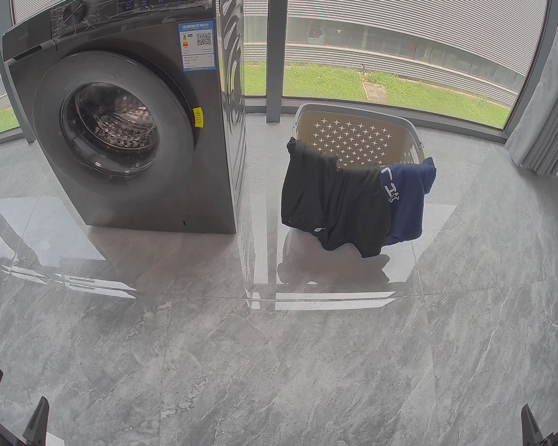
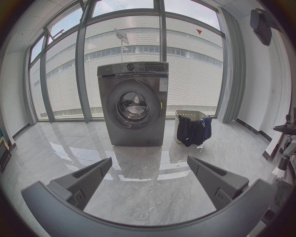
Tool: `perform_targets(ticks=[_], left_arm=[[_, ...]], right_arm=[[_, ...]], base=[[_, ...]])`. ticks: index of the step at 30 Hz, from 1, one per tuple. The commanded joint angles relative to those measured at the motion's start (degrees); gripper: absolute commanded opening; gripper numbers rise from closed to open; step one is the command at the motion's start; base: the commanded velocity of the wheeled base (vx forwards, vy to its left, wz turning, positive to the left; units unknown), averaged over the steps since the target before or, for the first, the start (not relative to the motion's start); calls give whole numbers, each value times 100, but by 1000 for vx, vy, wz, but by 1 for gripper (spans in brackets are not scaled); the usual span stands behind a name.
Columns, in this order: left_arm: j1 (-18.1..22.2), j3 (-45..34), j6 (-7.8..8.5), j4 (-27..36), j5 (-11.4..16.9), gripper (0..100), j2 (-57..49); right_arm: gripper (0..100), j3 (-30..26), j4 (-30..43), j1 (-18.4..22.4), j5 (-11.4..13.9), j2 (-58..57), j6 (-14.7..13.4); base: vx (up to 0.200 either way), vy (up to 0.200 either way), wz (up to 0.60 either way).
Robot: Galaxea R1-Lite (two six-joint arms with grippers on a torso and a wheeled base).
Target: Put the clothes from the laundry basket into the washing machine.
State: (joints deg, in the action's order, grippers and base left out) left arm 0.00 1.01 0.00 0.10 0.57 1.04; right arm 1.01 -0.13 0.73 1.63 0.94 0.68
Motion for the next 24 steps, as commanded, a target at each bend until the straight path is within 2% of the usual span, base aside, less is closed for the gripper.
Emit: perform_targets(ticks=[1, 8, 17, 20, 24], left_arm=[[0, -92, 0, -10, -5, 100, -95], [0, -92, 0, -1, -5, 100, -95], [0, -92, 9, -1, -5, 100, -95], [0, -92, 0, -1, -5, 100, -95], [-9, -92, 0, -1, 4, 100, -95]], right_arm=[[100, -101, -4, -3, 4, -85, 2], [100, -101, -4, -3, 4, -85, 2], [100, -101, -4, -3, 4, -85, 11], [100, -101, -4, -3, 4, -85, 2], [100, -101, -4, -3, 4, -85, 2]], base=[[200, 0, 0], [200, 0, 0], [0, 0, 0], [0, 0, -600], [200, 0, -450]])
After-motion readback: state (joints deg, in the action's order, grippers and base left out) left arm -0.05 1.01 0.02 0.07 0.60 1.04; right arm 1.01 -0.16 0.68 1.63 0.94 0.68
